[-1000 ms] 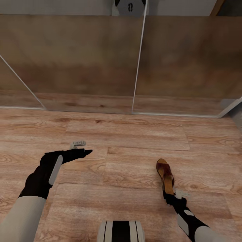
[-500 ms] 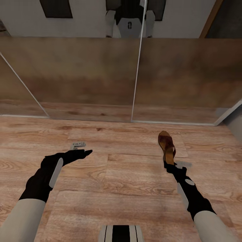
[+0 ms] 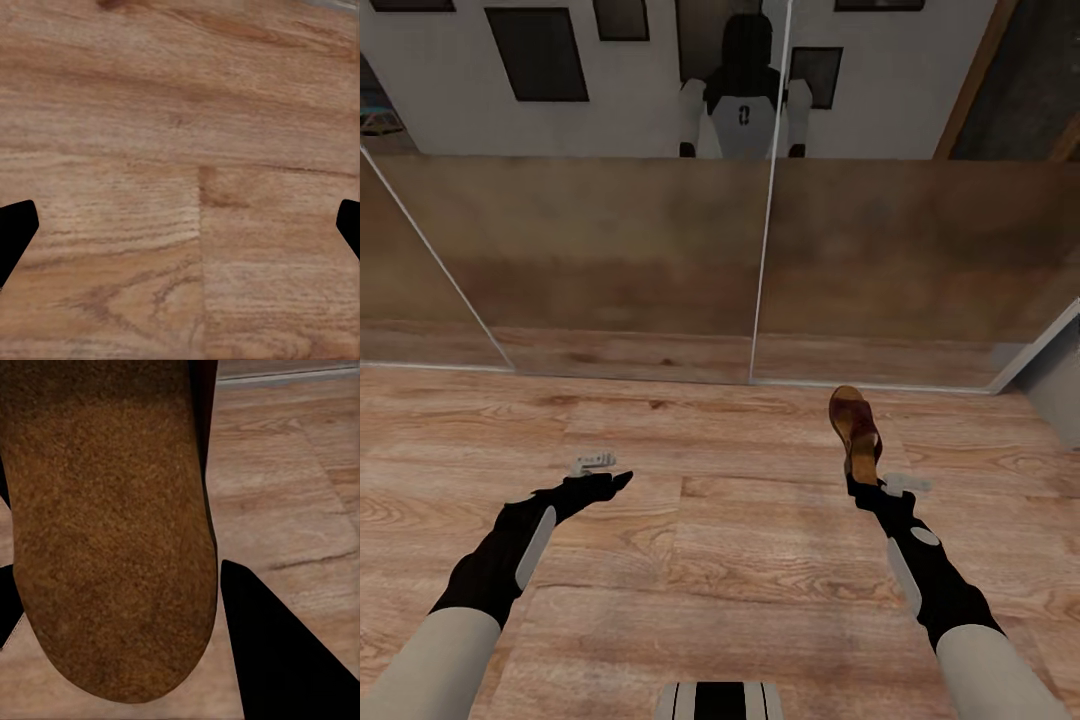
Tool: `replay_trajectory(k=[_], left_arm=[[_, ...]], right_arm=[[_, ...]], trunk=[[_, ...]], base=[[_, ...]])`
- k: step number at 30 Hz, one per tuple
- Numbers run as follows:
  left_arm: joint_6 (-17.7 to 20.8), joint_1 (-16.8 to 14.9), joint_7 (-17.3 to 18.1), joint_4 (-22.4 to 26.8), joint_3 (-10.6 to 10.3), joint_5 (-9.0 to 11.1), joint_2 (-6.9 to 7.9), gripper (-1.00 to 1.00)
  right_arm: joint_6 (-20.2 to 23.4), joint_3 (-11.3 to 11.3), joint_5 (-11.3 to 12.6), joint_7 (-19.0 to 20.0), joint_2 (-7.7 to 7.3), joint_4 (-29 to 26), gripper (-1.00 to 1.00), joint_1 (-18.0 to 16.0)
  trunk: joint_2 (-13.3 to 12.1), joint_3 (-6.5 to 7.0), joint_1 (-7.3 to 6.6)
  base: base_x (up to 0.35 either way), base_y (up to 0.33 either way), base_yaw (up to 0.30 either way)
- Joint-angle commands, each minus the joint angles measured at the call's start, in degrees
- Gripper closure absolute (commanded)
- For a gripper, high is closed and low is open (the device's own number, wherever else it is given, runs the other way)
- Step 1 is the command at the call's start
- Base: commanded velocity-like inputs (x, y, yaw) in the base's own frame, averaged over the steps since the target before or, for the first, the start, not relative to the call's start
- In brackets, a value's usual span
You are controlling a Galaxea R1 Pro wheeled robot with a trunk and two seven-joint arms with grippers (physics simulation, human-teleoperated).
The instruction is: Pick up the two gym shoes and the two sandals from the corridor floor and place them onto the hallstand (shoe rack) in the corridor, making sure they are on the rack and not on the floor. Arrange them so the two gym shoes are next to each other and the two sandals are next to each other.
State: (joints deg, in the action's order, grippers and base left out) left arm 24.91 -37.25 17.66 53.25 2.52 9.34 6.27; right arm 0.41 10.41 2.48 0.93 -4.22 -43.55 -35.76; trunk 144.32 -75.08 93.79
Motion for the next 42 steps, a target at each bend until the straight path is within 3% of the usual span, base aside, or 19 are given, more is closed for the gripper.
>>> replay_trajectory(k=[1, 9, 42], left_arm=[[0.44, -0.02, 0.11, -0.03, 0.11, 0.47, -0.02, -1.00], [0.23, -0.01, 0.16, -1.95, 0.29, 0.62, 0.15, -1.00], [0.23, -0.01, 0.18, -2.18, 0.21, 0.77, 0.04, -1.00]], right_arm=[[0.06, 0.02, 0.41, 0.18, 0.00, 0.00, 1.00, -0.01], [0.03, -3.41, 0.42, 0.02, 0.00, 0.09, 1.00, -0.01], [0.03, -3.55, 0.42, -0.05, 0.00, 0.13, 1.00, -0.01]], trunk=[[0.00, 0.19, -0.03], [-0.11, 1.96, -0.24], [-0.52, 11.66, -1.04]], base=[[0.000, 0.000, 0.000], [0.000, 0.000, 0.000], [0.000, 0.000, 0.000]])
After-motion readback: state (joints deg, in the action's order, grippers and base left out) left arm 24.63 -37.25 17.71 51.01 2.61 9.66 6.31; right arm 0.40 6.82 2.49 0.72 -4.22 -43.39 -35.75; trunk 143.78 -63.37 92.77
